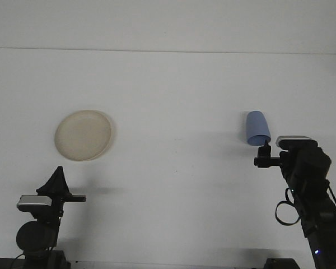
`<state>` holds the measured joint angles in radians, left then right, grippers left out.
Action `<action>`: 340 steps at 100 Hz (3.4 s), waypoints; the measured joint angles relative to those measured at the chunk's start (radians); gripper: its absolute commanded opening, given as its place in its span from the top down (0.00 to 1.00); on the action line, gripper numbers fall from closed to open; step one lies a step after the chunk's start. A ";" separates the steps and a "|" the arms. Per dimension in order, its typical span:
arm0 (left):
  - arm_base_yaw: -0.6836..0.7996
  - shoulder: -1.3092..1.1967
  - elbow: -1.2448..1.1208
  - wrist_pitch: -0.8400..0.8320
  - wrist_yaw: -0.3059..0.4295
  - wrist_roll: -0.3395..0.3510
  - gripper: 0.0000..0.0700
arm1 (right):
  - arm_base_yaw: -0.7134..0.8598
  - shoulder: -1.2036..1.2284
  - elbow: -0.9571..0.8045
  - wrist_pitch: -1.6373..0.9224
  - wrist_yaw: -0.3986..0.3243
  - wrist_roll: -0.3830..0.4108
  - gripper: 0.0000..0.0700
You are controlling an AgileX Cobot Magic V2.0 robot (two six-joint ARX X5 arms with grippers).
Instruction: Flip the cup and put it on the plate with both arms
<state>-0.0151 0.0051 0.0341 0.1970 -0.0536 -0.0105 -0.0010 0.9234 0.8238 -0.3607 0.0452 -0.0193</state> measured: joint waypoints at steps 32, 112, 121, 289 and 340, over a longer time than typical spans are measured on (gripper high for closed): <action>0.000 0.000 0.000 0.000 0.000 0.000 0.98 | -0.127 0.203 -0.010 0.099 -0.129 -0.029 0.17; 0.000 0.000 0.000 0.000 0.000 0.000 0.98 | -0.186 0.348 -0.370 0.822 -0.176 -0.025 0.18; 0.000 0.000 0.000 0.000 0.000 0.000 0.98 | -0.186 0.394 -0.370 0.859 -0.181 -0.025 0.18; 0.000 0.000 0.000 0.000 0.000 0.000 0.98 | -0.188 0.796 -0.207 1.155 -0.290 -0.026 0.99; 0.000 0.000 0.000 0.000 0.000 0.000 0.98 | -0.159 0.385 -0.205 0.775 -0.277 -0.026 0.99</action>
<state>-0.0151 0.0051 0.0341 0.1970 -0.0536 -0.0105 -0.1604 1.3087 0.6186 0.4145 -0.2314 -0.0448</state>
